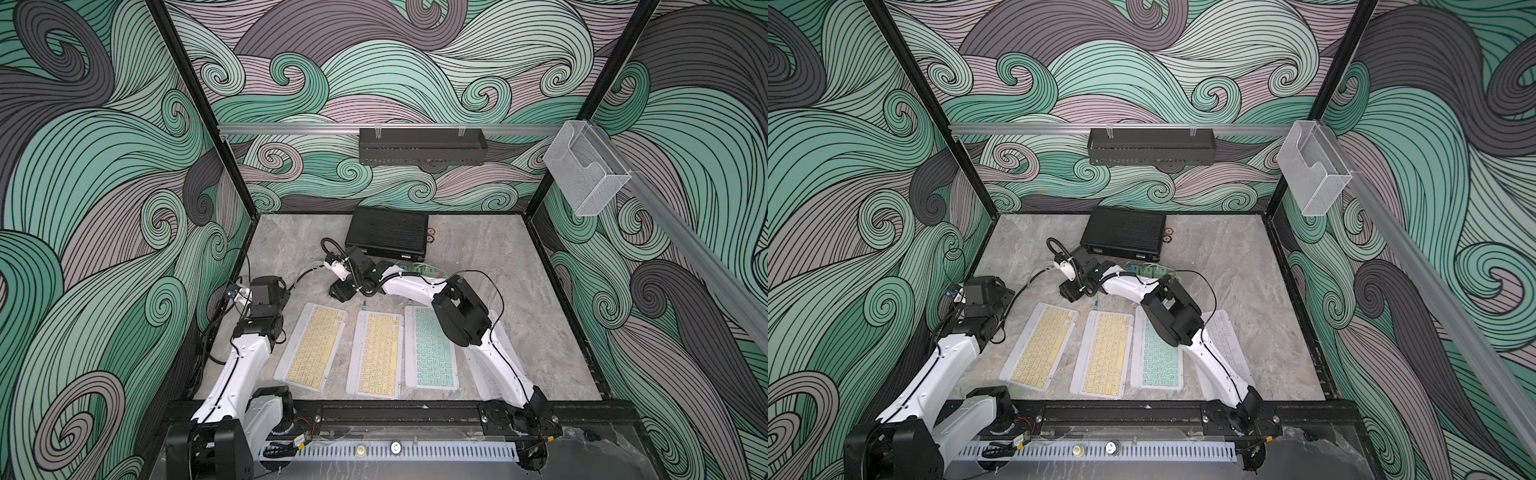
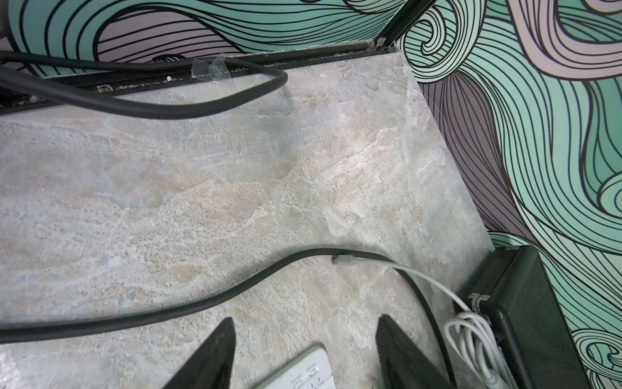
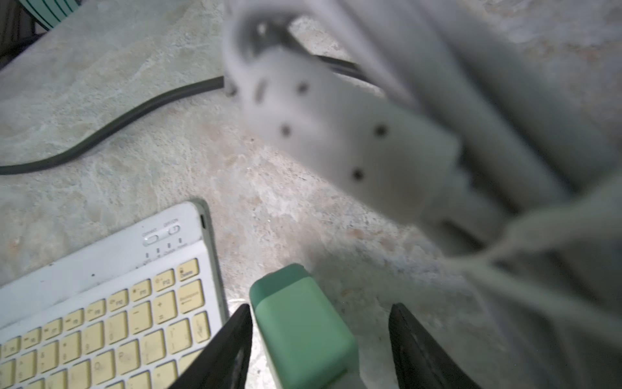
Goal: Unplug the wireless keyboard
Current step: Place the plug at the center of the board.
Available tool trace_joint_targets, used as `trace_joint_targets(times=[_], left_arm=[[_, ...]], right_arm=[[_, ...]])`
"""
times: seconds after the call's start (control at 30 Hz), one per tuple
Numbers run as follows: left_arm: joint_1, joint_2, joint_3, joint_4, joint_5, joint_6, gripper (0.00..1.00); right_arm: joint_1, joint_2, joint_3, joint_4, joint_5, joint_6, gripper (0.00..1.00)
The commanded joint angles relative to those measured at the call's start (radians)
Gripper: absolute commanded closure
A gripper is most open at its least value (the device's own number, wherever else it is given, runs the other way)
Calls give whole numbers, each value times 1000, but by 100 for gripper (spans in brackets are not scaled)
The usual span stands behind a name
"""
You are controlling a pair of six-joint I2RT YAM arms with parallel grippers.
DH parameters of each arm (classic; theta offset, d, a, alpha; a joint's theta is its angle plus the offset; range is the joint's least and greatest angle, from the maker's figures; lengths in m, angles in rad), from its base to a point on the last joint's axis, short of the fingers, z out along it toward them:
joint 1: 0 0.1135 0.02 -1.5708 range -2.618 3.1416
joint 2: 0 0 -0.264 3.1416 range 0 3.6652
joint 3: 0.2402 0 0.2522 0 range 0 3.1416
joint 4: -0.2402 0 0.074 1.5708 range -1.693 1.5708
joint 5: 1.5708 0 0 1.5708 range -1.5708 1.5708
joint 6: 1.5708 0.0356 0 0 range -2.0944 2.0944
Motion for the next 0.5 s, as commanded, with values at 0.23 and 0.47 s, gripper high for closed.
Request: trace_joint_targets(times=[0.23, 0.47], left_arm=[[7, -23, 36, 3, -1, 16, 33], [6, -28, 36, 2, 0, 16, 33]], right_arm=[[-28, -73, 28, -145, 99, -80, 30], [-28, -122, -63, -73, 56, -46, 35]])
